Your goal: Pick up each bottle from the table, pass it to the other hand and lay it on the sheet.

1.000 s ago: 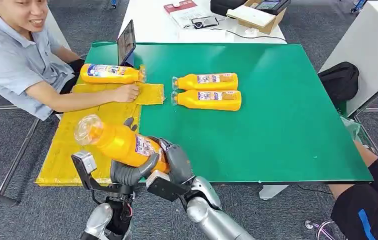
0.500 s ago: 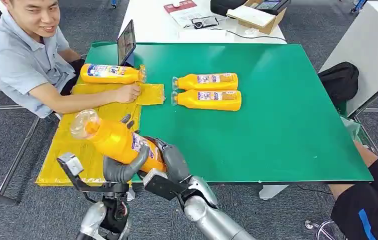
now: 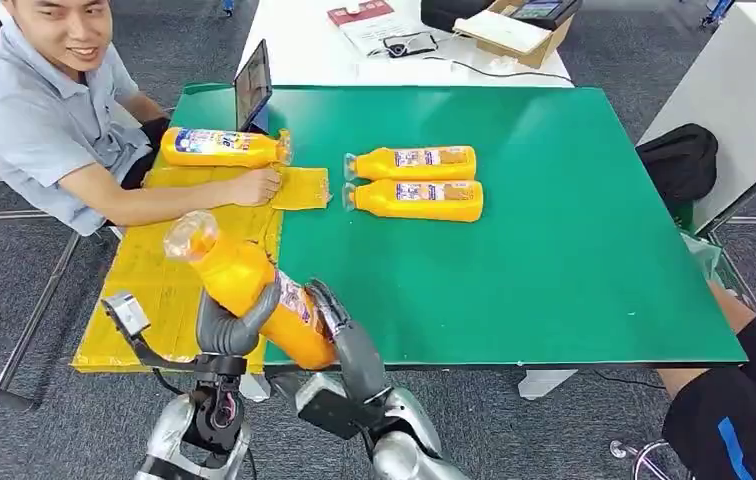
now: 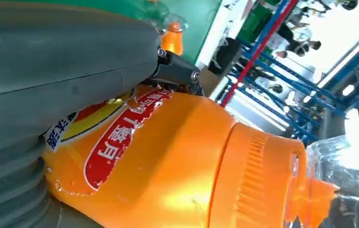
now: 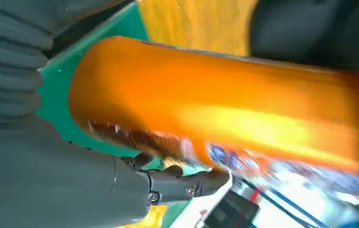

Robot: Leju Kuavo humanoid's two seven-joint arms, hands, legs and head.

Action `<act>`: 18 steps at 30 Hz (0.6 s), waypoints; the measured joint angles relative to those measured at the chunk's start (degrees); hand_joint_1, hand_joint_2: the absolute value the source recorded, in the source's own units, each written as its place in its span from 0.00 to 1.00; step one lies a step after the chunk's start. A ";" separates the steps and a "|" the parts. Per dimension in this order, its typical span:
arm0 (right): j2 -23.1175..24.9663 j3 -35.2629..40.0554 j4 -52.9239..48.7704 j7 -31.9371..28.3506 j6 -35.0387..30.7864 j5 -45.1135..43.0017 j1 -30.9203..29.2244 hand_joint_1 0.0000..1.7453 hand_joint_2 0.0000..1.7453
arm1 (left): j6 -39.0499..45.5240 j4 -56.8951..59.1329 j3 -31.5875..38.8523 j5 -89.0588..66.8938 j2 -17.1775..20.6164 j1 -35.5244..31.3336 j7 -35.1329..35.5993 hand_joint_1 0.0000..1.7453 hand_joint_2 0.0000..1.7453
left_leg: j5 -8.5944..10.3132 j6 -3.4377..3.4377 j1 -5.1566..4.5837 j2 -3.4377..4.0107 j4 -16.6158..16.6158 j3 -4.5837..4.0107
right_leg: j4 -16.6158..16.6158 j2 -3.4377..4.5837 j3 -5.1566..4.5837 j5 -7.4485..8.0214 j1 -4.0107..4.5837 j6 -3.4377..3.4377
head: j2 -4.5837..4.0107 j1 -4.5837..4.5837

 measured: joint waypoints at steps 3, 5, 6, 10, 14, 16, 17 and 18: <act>-0.55 -1.07 -2.25 -1.05 -0.48 -1.97 0.66 0.00 0.00 | -0.94 1.32 0.07 -0.94 0.20 -0.22 1.16 1.00 1.00 | 0.01 0.01 0.00 0.00 0.00 0.01 | 0.00 0.00 0.02 0.01 0.00 0.01 | 0.00 0.00; -0.90 -2.23 -3.53 -1.62 -0.48 -3.10 0.65 0.00 0.00 | -1.01 1.90 -0.04 -1.77 0.33 -0.21 1.23 1.00 1.00 | 0.01 0.01 0.00 0.00 0.01 0.01 | 0.00 0.00 0.03 0.02 0.00 0.01 | 0.00 0.02; -1.05 -2.71 -4.11 -1.77 -0.48 -3.32 0.64 0.00 0.00 | -0.88 2.10 -0.09 -2.30 0.37 -0.22 1.14 1.00 1.00 | 0.01 0.01 -0.01 0.00 0.01 0.01 | 0.00 0.00 0.04 0.02 0.00 0.02 | 0.00 0.00; -1.31 -4.35 -6.38 -2.62 -1.99 -3.43 0.66 0.00 0.00 | 4.36 2.36 -0.18 -7.49 0.48 -0.57 -1.68 1.00 1.00 | 0.01 0.01 0.00 -0.01 0.02 0.01 | 0.00 0.00 0.02 0.02 0.00 0.02 | 0.00 0.00; -1.62 -6.40 -9.83 -5.40 -9.19 -1.81 1.18 0.00 0.00 | 15.88 2.43 0.04 -19.27 1.12 -2.68 -5.44 1.00 1.00 | 0.01 0.01 0.00 -0.02 0.01 0.00 | 0.01 -0.01 0.02 0.02 0.01 0.01 | 0.00 0.02; -1.77 -7.19 -11.43 -6.10 -11.37 -1.46 1.64 0.00 0.00 | 17.81 2.63 0.57 -21.49 1.59 -3.92 -5.68 1.00 1.00 | 0.01 0.00 0.00 -0.02 0.01 0.01 | 0.01 0.00 0.03 0.02 0.01 0.01 | 0.00 -0.02; -1.90 -7.59 -12.17 -6.18 -11.72 -1.44 1.80 0.00 0.00 | 18.27 2.67 0.77 -21.86 1.86 -4.47 -5.70 1.00 1.00 | 0.01 0.01 0.00 -0.02 0.01 0.01 | 0.01 0.01 0.03 0.02 0.01 0.01 | 0.00 0.00; -2.01 -7.78 -12.63 -6.21 -11.85 -1.44 1.94 0.00 0.00 | 18.31 2.67 0.85 -21.90 2.01 -4.76 -5.70 1.00 1.00 | 0.01 0.00 0.00 -0.01 0.01 0.01 | 0.01 0.01 0.03 0.02 0.01 0.01 | 0.00 0.00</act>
